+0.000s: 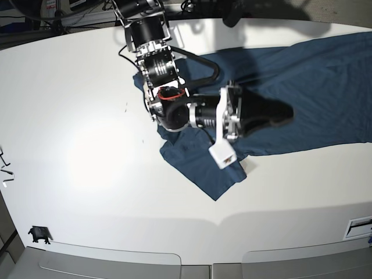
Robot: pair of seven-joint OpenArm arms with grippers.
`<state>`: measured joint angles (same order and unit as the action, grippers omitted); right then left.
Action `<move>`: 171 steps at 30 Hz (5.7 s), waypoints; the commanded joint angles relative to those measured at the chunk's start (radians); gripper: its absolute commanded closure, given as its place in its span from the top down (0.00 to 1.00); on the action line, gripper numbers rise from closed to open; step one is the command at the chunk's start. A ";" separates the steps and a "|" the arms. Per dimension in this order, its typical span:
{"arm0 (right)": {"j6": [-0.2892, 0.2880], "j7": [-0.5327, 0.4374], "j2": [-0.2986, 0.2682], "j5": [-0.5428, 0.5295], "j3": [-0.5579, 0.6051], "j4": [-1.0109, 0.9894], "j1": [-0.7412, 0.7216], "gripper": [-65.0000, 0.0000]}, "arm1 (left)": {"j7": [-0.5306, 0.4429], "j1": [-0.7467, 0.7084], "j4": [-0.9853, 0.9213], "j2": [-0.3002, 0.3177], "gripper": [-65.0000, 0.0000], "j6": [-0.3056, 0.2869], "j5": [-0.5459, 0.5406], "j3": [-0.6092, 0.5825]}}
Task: Fold the T-shirt properly
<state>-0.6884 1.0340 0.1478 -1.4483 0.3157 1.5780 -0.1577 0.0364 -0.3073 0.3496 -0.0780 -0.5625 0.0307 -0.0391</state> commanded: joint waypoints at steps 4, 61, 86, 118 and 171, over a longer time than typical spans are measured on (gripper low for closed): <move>-0.010 -0.407 0.009 -0.035 -0.001 0.015 -0.023 0.00 | -0.008 -0.011 0.003 -0.013 0.00 -0.030 -0.005 -0.002; 1.387 -0.920 0.009 0.349 0.086 0.015 0.101 0.00 | -0.008 -0.011 0.003 -0.013 0.00 -0.030 -0.004 -0.002; 0.300 -0.902 0.009 0.658 0.086 0.015 0.103 0.00 | -0.008 -0.011 0.003 -0.013 0.00 -0.030 -0.005 -0.002; 1.100 -0.759 0.009 0.693 0.084 0.014 0.111 0.00 | -0.008 -0.011 0.003 -0.013 0.00 -0.030 -0.005 -0.002; 0.716 -0.780 0.009 0.776 0.084 0.014 0.111 0.00 | -0.008 -0.011 0.003 -0.016 0.00 -0.030 -0.005 -0.002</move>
<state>0.0280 0.2729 0.1478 -0.6708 0.3977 1.5726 -0.0280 0.0330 -0.3077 0.3508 -0.0803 -0.5625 0.0303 -0.0391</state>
